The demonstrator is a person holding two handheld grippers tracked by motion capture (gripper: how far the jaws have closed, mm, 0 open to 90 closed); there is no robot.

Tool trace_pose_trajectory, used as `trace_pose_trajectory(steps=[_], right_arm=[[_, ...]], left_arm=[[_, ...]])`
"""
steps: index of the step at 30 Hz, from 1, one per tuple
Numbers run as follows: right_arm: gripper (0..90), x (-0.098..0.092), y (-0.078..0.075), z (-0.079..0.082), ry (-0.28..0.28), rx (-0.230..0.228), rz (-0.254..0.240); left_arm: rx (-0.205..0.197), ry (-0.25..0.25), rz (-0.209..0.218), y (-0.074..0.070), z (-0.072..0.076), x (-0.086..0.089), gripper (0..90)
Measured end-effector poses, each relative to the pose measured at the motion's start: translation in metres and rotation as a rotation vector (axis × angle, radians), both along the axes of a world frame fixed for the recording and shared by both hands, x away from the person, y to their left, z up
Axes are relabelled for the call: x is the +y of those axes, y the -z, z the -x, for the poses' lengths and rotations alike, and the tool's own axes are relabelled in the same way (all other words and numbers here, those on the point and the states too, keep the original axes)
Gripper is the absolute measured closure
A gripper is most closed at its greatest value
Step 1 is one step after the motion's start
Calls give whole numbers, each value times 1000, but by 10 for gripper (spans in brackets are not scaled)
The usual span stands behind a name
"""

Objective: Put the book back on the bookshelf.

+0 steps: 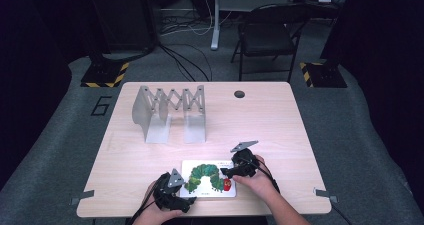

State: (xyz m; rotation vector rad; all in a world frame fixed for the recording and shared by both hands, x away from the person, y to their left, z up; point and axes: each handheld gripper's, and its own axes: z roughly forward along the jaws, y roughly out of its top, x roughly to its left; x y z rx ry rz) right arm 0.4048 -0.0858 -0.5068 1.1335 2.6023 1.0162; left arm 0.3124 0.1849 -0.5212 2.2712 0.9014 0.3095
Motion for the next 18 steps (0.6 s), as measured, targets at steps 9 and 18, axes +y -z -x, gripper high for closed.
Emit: trace_pose_trajectory(steps=[9, 18], right_arm=[[318, 4, 0, -2, 26, 3, 6], [311, 5, -2, -11, 33, 23, 26]], left_arm=[[2, -40, -15, 1, -1, -7, 50], [29, -54, -14, -2, -11, -11, 51]])
